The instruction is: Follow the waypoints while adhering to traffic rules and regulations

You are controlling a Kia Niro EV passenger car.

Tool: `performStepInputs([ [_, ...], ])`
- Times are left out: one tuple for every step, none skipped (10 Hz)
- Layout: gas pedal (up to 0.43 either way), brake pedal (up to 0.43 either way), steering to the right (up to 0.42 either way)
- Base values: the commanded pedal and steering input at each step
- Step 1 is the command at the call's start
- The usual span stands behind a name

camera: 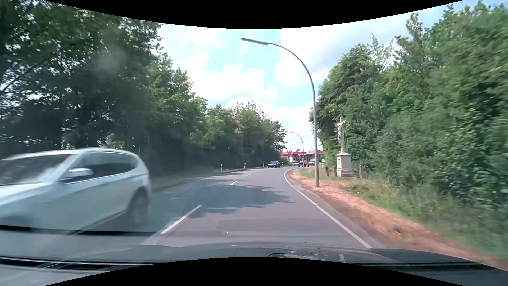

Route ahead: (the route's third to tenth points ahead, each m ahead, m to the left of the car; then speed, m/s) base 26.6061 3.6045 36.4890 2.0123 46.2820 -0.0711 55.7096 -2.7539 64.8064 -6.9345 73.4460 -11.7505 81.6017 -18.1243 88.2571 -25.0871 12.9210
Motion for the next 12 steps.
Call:
performStepInputs([
  [0.0, 0.0, 0.008],
  [0.0, 0.0, 0.01],
  [0.0, 0.0, 0.013],
  [0.0, 0.0, 0.013],
  [0.0, 0.0, 0.014],
  [0.0, 0.0, 0.014],
  [0.0, 0.0, 0.015],
  [0.0, 0.0, 0.017],
  [0.0, 0.03, 0.018],
  [0.0, 0.073, 0.018],
  [0.0, 0.085, 0.019],
  [0.0, 0.085, 0.021],
])
